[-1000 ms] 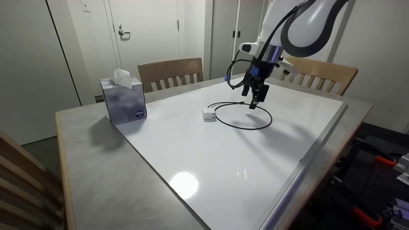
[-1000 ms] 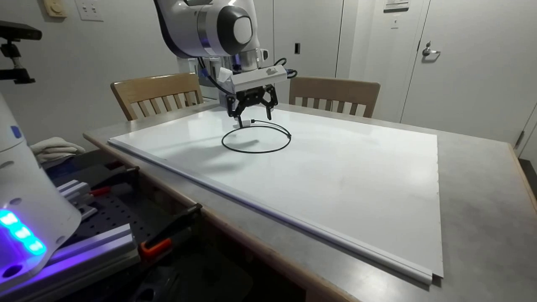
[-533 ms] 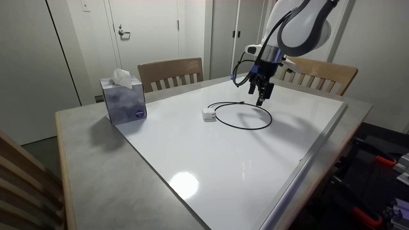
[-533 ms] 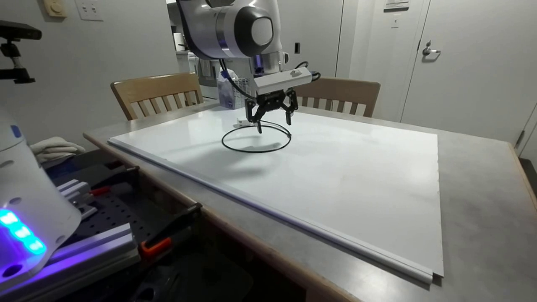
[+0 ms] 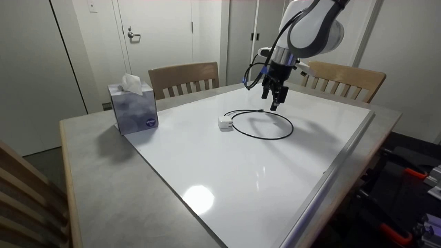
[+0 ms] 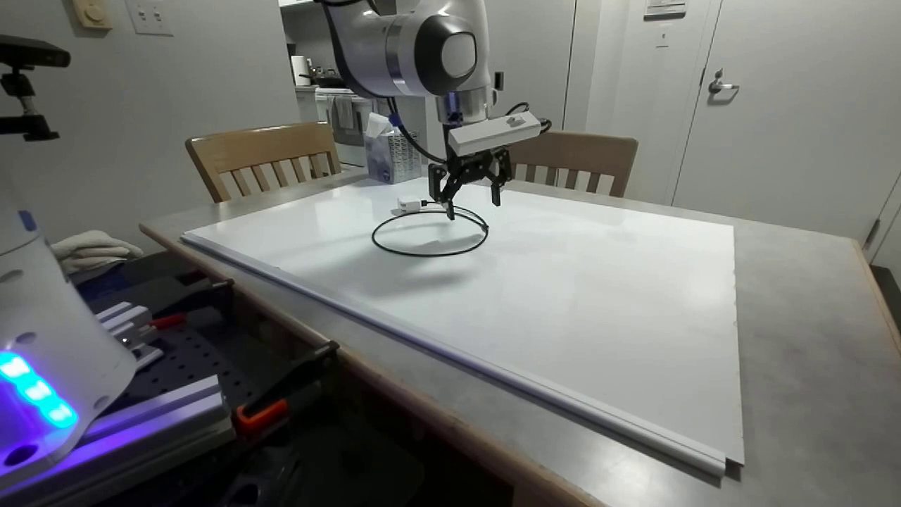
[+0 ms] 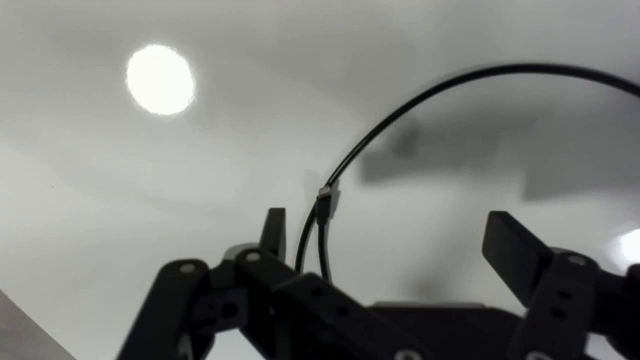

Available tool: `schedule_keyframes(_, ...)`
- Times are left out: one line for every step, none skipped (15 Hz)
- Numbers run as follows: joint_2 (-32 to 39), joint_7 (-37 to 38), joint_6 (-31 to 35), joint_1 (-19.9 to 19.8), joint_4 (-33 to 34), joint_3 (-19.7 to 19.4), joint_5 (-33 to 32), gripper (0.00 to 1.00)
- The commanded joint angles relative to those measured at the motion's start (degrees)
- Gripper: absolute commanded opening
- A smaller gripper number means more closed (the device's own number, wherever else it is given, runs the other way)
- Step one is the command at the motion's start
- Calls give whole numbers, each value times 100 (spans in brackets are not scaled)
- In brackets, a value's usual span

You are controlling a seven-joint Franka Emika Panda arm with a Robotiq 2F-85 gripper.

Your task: Unwrap the charger cable

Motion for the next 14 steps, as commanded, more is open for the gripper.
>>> schedule_keyframes(77, -513, -407, 82, 290, 17, 360, 100)
schedule_keyframes(124, -606, -428, 91, 332, -10, 438, 100)
schedule_keyframes(148, -679, -430, 107, 353, -33, 498, 100)
schedule_keyframes(185, -728, -426, 133, 379, -67, 538, 100)
schedule_keyframes(221, -777, -405, 137, 401, -87, 587, 100)
schedule_keyframes(243, -803, -401, 152, 419, -114, 611, 100)
schedule_keyframes(280, -840, -394, 142, 448, -117, 638, 100)
schedule_keyframes(333, -862, -400, 142, 495, -122, 658, 100)
schedule_keyframes(375, -899, -415, 132, 533, -109, 683, 100)
schedule_keyframes(437, -924, -404, 134, 587, -102, 692, 100)
schedule_keyframes(468, -954, -417, 125, 628, -83, 709, 100)
schedule_keyframes(522, -961, -407, 138, 670, -89, 704, 100)
schedule_keyframes(553, -985, -404, 128, 702, -74, 715, 100)
schedule_keyframes(597, -998, -408, 129, 746, -71, 718, 100)
